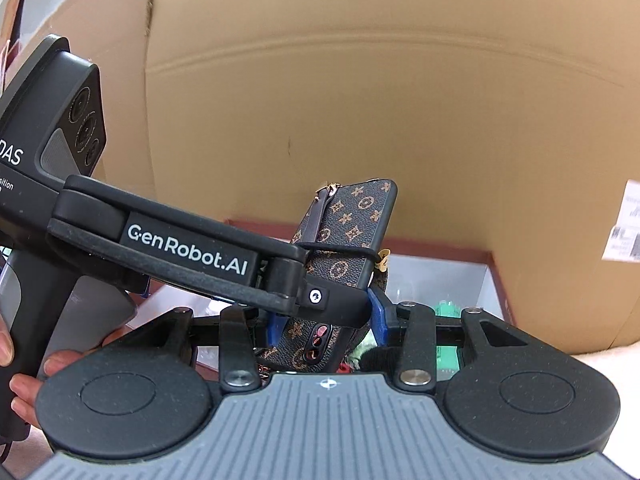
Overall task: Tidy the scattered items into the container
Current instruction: 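Lift the brown monogram wallet with the left gripper and carry it over the maroon box, then lower the wallet into the maroon box and open the left gripper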
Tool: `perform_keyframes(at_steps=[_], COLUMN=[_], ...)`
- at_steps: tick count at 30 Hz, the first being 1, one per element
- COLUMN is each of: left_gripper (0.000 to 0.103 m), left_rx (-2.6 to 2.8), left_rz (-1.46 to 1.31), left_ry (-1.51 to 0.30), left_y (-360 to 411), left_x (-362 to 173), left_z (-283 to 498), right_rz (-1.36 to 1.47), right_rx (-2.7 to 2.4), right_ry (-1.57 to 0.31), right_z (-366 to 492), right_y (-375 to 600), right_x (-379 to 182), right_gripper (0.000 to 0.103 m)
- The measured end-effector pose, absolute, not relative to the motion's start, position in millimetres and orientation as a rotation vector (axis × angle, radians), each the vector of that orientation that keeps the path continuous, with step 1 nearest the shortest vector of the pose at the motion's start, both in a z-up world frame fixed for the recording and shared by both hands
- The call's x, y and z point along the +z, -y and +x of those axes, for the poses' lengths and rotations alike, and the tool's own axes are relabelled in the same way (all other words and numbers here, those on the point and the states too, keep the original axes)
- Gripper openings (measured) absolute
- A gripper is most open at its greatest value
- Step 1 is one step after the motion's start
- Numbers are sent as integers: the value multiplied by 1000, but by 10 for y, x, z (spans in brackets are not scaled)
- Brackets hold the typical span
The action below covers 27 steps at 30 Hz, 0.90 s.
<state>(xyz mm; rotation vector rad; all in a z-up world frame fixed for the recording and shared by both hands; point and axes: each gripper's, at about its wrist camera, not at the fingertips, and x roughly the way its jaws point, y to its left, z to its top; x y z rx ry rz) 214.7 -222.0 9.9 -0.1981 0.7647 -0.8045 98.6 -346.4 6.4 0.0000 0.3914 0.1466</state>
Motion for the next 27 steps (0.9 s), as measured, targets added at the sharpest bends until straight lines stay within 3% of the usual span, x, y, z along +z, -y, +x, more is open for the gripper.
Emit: perform_keyframes(at_steps=[11, 12, 13, 14, 17, 20, 27], left_gripper=[89, 95, 103, 103, 103, 103, 103], left_rx=[-748, -730, -720, -719, -729, -720, -697], left_rz=[-171, -167, -174, -189, -224, -233, -162], left_ry=[-819, -805, -798, -796, -803, -827, -762], left_y=[2270, 2261, 2242, 2209, 2133, 2092, 2059], left_x=[-145, -140, -132, -121, -90, -92, -63], left_z=[2271, 2261, 2253, 2243, 2226, 2201, 1937], right_rz=[51, 48, 42, 39, -1, -33, -44], right_rx=[160, 157, 153, 141, 78, 36, 34], right_ry=[-466, -471, -469, -457, -398, -379, -381], right_z=[1065, 1053, 1083, 1085, 1081, 1044, 1053], right_y=[3607, 3611, 3563, 3552, 3483, 3450, 3342], right_x=[-262, -286, -281, -273, -217, -202, -152], right_gripper=[51, 53, 63, 76, 91, 99, 102])
